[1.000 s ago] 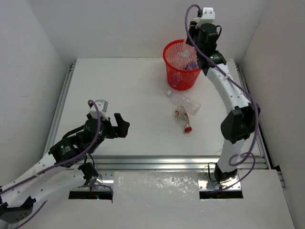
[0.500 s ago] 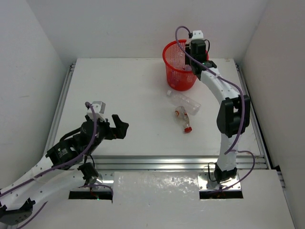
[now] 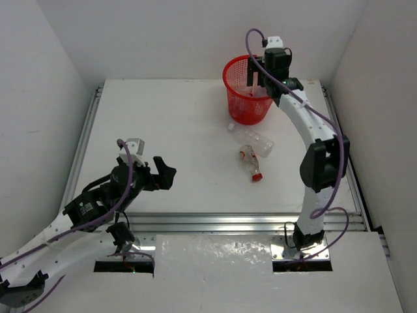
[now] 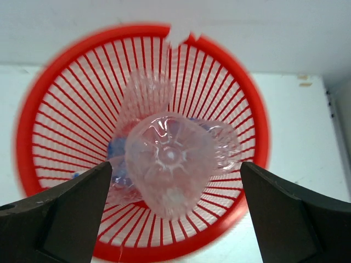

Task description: Put the plastic bottles in the bin

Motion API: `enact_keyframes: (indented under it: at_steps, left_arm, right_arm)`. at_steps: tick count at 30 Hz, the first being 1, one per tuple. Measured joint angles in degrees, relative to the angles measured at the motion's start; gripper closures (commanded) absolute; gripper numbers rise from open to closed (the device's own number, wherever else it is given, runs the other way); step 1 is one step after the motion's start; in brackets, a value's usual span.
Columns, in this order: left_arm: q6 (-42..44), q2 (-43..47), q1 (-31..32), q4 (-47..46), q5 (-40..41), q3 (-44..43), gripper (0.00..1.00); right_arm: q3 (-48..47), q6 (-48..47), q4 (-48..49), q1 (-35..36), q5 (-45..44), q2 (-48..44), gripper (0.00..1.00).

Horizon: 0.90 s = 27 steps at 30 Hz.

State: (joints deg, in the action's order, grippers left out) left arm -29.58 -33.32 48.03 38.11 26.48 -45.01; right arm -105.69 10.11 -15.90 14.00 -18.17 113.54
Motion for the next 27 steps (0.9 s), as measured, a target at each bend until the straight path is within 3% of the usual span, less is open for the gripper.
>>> enact_keyframes:
  at_steps: [6,10,14,16,21,27]
  left_arm:
    - [-0.4,0.1,0.0,0.2,1.3,0.0,0.00]
    - [-1.6,0.1,-0.5,1.4,3.6,0.0,0.00]
    - [-2.5,0.2,-1.3,2.1,5.1,0.0,0.00]
    - [-2.6,0.3,-1.3,2.1,5.3,0.0,0.00]
    - [-2.6,0.3,-1.3,2.1,5.4,0.0,0.00]
    - [-2.5,0.1,-1.3,2.0,4.8,0.0,0.00]
  right_arm:
    - [2.8,0.0,-2.4,0.0,1.6,-15.0,0.01]
    - [15.0,2.1,-5.6,0.4,5.2,-31.8,0.02]
    - [28.5,5.4,-10.4,4.0,7.3,-40.5,0.07]
    - [34.5,6.6,-12.9,6.6,8.5,-40.7,0.08]
    - [43.7,7.7,-14.7,10.5,10.7,-30.4,0.10]
    - [45.9,6.7,-12.6,10.5,11.0,-20.7,0.15]
